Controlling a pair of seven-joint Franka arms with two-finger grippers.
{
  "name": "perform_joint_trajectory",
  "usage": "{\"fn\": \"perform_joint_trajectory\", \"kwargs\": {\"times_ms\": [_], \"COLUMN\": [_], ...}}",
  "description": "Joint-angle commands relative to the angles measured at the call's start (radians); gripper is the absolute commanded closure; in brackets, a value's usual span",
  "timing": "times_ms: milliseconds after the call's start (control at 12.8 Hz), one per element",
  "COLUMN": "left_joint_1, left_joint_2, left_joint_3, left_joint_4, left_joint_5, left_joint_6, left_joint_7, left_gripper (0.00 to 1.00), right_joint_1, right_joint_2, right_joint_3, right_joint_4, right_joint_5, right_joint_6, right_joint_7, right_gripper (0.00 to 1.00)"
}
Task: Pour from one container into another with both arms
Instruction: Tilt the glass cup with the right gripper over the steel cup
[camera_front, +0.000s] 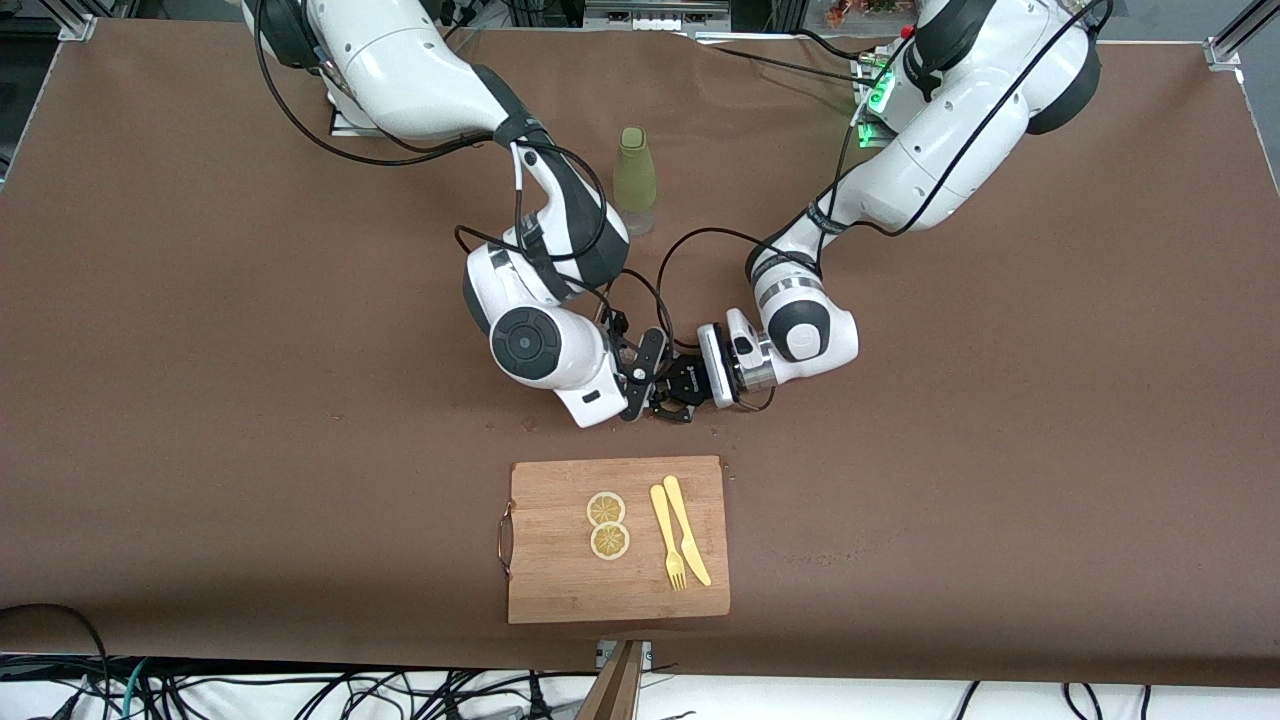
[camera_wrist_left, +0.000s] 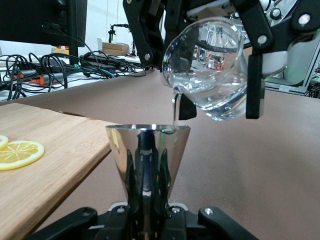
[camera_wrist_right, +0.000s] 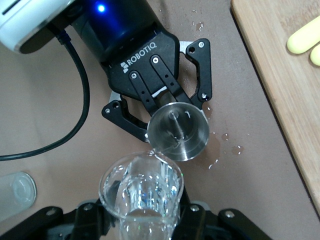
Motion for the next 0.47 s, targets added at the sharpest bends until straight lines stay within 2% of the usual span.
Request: {"fn": "perform_joint_trajectory", "kwargs": {"times_ms": [0,392], "left_joint_1": [-0.023,-0.022], "left_joint_2": [0.015,0.009], "left_joint_3": [0.008,0.008], "left_joint_4": [0.032,0.032], "left_joint_5": [-0.037,-0.037], "left_joint_6": [0.015,0.015], "left_joint_7": [0.005,0.003], "left_gripper": [1.00,1.00], "right_joint_1": [0.010,-0.013], "right_joint_2": [-0.010,-0.033], "right_joint_3": [-0.010,-0.005], "right_joint_4": [-0.006,-0.014], "right_joint_5": [-0.014,0.006], "right_joint_6": [0.005,-0.004], "right_joint_7": [0.013,0.003], "right_gripper": [0.63,0.63]}}
